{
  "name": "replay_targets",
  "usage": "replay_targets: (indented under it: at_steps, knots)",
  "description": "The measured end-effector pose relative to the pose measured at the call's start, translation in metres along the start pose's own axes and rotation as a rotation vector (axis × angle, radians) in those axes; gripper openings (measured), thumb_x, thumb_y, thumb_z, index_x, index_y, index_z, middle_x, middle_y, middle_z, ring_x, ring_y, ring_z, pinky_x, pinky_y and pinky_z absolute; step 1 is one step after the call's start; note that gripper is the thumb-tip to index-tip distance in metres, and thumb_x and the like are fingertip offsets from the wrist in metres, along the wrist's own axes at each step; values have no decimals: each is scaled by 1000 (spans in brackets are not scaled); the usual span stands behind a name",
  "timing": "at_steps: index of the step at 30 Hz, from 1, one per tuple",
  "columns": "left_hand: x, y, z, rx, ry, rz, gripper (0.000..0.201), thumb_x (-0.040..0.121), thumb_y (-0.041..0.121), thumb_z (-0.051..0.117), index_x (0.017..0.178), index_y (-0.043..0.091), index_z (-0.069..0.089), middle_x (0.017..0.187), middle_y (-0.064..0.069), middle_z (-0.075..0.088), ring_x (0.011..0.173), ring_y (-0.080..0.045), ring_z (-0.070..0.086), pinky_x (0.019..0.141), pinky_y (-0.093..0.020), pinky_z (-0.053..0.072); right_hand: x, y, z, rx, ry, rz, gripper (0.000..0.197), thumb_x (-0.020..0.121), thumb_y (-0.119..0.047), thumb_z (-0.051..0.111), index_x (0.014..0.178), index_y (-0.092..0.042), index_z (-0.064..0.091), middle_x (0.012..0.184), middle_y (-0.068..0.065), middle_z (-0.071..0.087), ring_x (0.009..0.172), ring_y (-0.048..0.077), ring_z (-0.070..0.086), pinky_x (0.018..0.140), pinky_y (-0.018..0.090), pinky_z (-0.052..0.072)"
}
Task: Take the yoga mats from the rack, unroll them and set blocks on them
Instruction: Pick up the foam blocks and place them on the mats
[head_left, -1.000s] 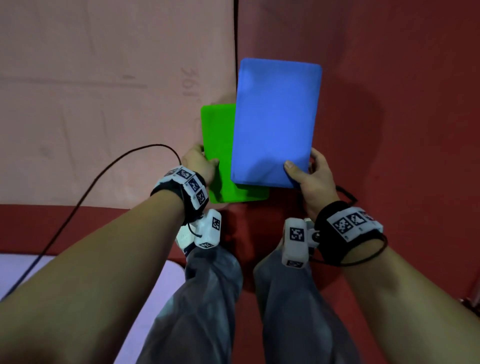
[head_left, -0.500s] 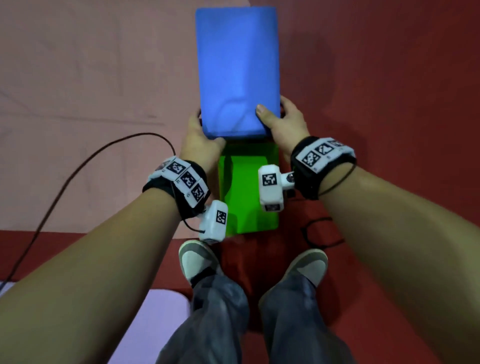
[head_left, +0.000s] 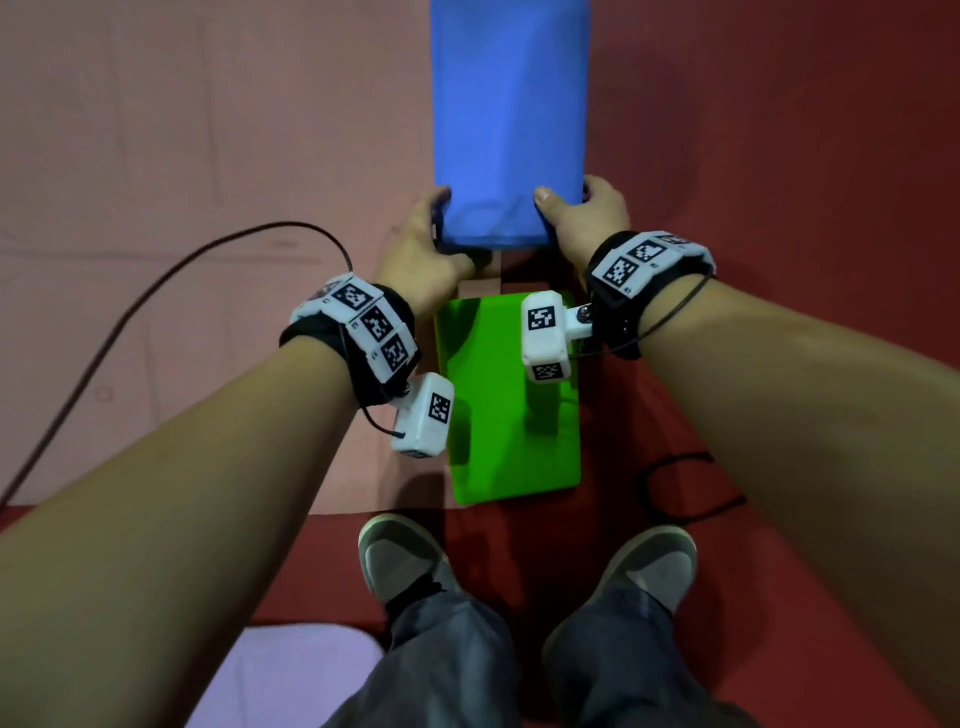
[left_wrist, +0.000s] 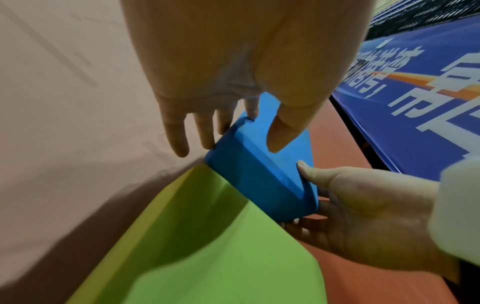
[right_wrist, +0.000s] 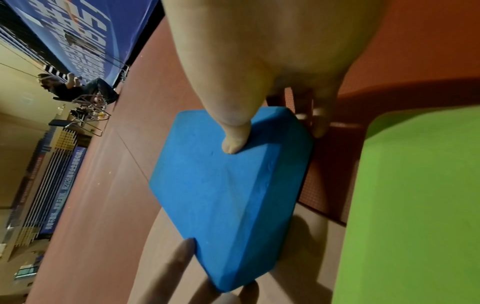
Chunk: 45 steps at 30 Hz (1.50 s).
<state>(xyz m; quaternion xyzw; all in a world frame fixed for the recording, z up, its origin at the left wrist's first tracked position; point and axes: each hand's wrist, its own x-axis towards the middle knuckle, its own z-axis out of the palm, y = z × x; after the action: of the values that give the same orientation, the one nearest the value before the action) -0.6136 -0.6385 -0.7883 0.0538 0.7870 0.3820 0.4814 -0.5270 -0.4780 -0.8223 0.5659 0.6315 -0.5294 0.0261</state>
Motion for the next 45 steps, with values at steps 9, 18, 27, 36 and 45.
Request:
replay_targets:
  at_steps: [9, 18, 27, 36, 45]
  knots:
    - [-33, 15, 23, 347, 162, 35, 87, 65, 32, 57, 149, 32, 36, 142, -19, 48, 124, -37, 52, 106, -43, 43, -39, 38, -56, 93, 25, 232, 46, 86, -25, 68, 129, -9, 59, 122, 8, 65, 104, 27, 64, 95, 44, 52]
    - [-129, 55, 181, 517, -53, 162, 45, 73, 22, 53, 116, 18, 68, 118, -15, 59, 108, -34, 56, 99, -38, 42, -170, 176, -197, 95, 120, 607, 41, 85, -17, 69, 125, -11, 61, 96, 8, 67, 69, 25, 63, 69, 43, 57]
    - [-152, -34, 273, 574, -386, -120, 32, 86, 17, 60, 116, 19, 69, 112, -5, 71, 104, -21, 66, 91, -26, 49, -200, 282, -225, 159, 50, 721, 35, 90, -16, 65, 125, -14, 66, 106, 3, 64, 95, 17, 57, 75, 29, 49]
    - [-146, -74, 270, 626, -364, -153, 28, 87, 15, 60, 112, 23, 71, 99, 1, 70, 85, -12, 62, 75, -19, 43, -185, 292, -197, 301, -18, 739, 43, 93, -17, 61, 135, -9, 54, 127, 10, 59, 98, 19, 54, 79, 32, 50]
    - [-151, -52, 250, 349, -273, -204, 20, 87, 9, 64, 105, 15, 68, 91, -1, 66, 73, -15, 57, 70, -23, 43, -177, 250, -201, 346, 160, 649, 38, 74, -11, 75, 112, -10, 72, 110, 6, 70, 100, 21, 64, 99, 39, 51]
